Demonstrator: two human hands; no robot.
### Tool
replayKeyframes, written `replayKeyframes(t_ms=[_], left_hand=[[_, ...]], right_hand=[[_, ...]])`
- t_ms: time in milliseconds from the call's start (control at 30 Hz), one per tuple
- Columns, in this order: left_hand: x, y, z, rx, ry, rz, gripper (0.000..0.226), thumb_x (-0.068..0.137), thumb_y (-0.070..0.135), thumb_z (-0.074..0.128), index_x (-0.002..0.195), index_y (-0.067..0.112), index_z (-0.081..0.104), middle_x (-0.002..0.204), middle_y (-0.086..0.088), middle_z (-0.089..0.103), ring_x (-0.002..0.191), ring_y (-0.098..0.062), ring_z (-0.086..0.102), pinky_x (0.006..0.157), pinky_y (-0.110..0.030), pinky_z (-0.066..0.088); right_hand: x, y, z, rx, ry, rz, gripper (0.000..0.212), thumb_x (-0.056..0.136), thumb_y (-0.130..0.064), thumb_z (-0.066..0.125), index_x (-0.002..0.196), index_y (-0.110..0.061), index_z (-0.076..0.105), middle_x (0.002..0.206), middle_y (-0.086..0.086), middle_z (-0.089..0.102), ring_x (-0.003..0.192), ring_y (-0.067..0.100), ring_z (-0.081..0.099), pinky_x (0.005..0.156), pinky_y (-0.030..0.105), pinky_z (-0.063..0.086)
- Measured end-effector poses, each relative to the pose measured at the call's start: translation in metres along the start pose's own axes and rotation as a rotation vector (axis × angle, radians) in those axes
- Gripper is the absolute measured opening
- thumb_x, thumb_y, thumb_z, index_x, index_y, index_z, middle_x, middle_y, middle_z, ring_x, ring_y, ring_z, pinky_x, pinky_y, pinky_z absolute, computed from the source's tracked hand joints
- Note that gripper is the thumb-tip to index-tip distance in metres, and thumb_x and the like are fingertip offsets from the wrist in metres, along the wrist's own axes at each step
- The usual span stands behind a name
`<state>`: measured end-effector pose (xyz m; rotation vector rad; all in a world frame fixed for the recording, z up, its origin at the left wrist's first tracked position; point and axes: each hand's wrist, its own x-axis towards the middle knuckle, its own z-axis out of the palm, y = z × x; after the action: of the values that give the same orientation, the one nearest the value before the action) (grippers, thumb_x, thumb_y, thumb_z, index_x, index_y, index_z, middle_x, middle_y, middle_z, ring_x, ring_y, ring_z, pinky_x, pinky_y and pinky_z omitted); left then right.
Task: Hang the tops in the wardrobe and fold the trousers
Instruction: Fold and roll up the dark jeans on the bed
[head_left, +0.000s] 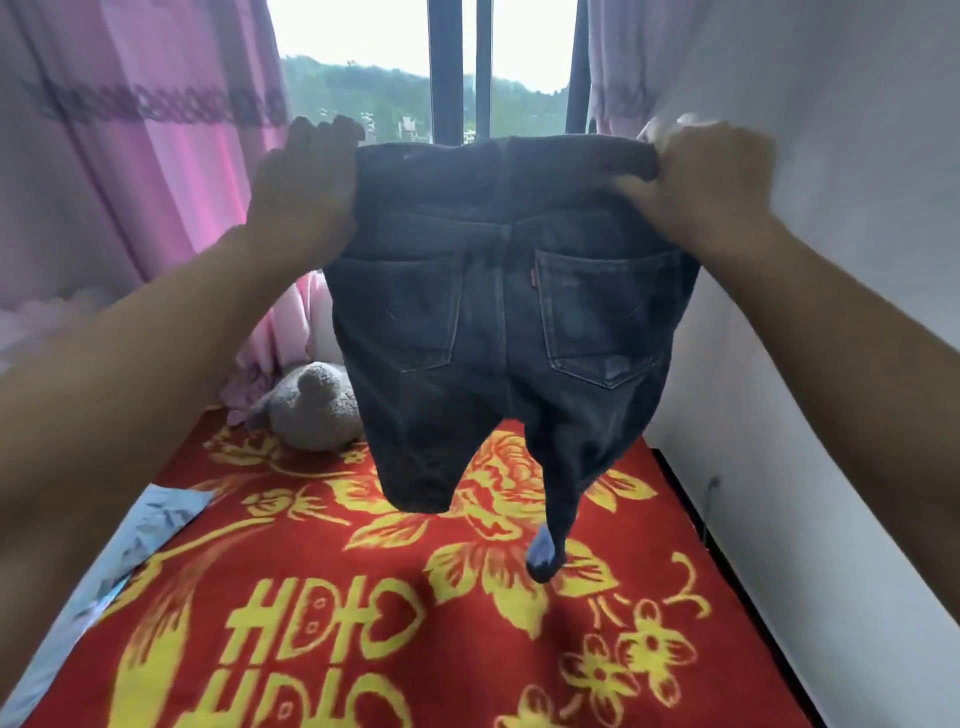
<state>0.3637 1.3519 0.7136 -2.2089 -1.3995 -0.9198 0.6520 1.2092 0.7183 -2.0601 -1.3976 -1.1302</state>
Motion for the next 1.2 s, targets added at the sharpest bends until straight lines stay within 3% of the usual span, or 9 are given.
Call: replayKeyframes(t_ms=[167,333,400,500,600,800,1000,1100,1200], left_hand=[[0.010,-0.008,-0.003,-0.002,0.174,0.052,0.052,0.083,-0.010,0.049,0.132,0.004,0.046,0.124,-0.022,0.052,0.122,-0.043,0.043,0.086,-0.054,0.045],[0.038,-0.001,-0.028,-0.339,0.356,-0.021,0.052,0.080,0.000,0.037,0.125,0.016,0.059,0.117,-0.014,0.061,0.110,-0.036,0.053,0.089,-0.047,0.047],[0.048,0.003,-0.033,-0.510,0.354,-0.066,0.056,0.077,0.003,0.035,0.125,0.018,0.058,0.121,-0.009,0.061,0.114,-0.031,0.054,0.096,-0.044,0.046],[0.061,0.003,-0.032,-0.706,0.320,-0.107,0.059,0.070,0.008,0.035,0.122,0.019,0.061,0.120,-0.005,0.063,0.113,-0.025,0.056,0.098,-0.042,0.048],[0.071,0.001,-0.019,-0.726,0.264,-0.085,0.058,0.070,0.007,0.037,0.120,0.017,0.064,0.118,-0.004,0.065,0.111,-0.025,0.058,0.095,-0.045,0.051],[0.088,-0.007,0.063,-0.707,0.000,-0.075,0.046,0.079,-0.006,0.043,0.115,0.013,0.066,0.105,-0.009,0.066,0.096,-0.034,0.064,0.081,-0.048,0.058],[0.093,-0.019,0.160,-0.640,-0.295,-0.055,0.037,0.081,-0.002,0.048,0.110,0.010,0.066,0.101,-0.013,0.068,0.092,-0.034,0.064,0.080,-0.049,0.057],[0.105,-0.016,0.174,-0.596,-0.260,-0.032,0.027,0.088,-0.002,0.048,0.109,0.006,0.062,0.104,-0.017,0.065,0.097,-0.034,0.060,0.083,-0.042,0.051],[0.117,-0.002,0.155,-0.627,0.023,-0.010,0.029,0.090,-0.004,0.044,0.115,0.003,0.057,0.114,-0.020,0.056,0.106,-0.032,0.053,0.088,-0.035,0.043]], right_hand=[[0.010,-0.003,-0.024,0.027,0.023,-0.007,0.042,0.094,-0.044,0.050,0.123,-0.015,0.060,0.115,0.017,0.061,0.105,0.039,0.058,0.078,0.043,0.045],[0.032,0.005,-0.057,0.115,0.116,0.050,0.039,0.090,-0.033,0.052,0.126,-0.019,0.062,0.117,0.015,0.062,0.108,0.040,0.057,0.084,0.045,0.047],[0.041,0.009,-0.061,0.142,0.133,0.052,0.040,0.092,-0.028,0.052,0.130,-0.020,0.059,0.123,0.017,0.059,0.112,0.041,0.055,0.089,0.047,0.048],[0.054,0.015,-0.059,0.174,0.136,0.015,0.044,0.092,-0.024,0.050,0.135,-0.020,0.056,0.129,0.019,0.056,0.115,0.044,0.053,0.093,0.051,0.048],[0.063,0.019,-0.045,0.177,0.070,0.009,0.048,0.090,-0.021,0.048,0.137,-0.020,0.055,0.128,0.020,0.055,0.115,0.046,0.052,0.092,0.053,0.048],[0.078,0.018,0.026,0.227,-0.267,0.000,0.050,0.092,-0.016,0.052,0.141,-0.020,0.053,0.132,0.023,0.050,0.118,0.042,0.052,0.096,0.045,0.045],[0.081,-0.006,0.132,0.163,-0.501,0.113,0.060,0.087,-0.005,0.054,0.146,-0.016,0.044,0.140,0.018,0.044,0.127,0.037,0.048,0.100,0.045,0.045],[0.083,-0.014,0.158,0.155,-0.396,0.178,0.056,0.087,0.001,0.051,0.140,-0.015,0.047,0.134,0.019,0.045,0.125,0.039,0.046,0.098,0.050,0.044],[0.096,-0.009,0.152,0.219,-0.097,0.218,0.049,0.089,0.005,0.047,0.133,-0.016,0.052,0.131,0.017,0.046,0.122,0.038,0.045,0.096,0.051,0.044]])
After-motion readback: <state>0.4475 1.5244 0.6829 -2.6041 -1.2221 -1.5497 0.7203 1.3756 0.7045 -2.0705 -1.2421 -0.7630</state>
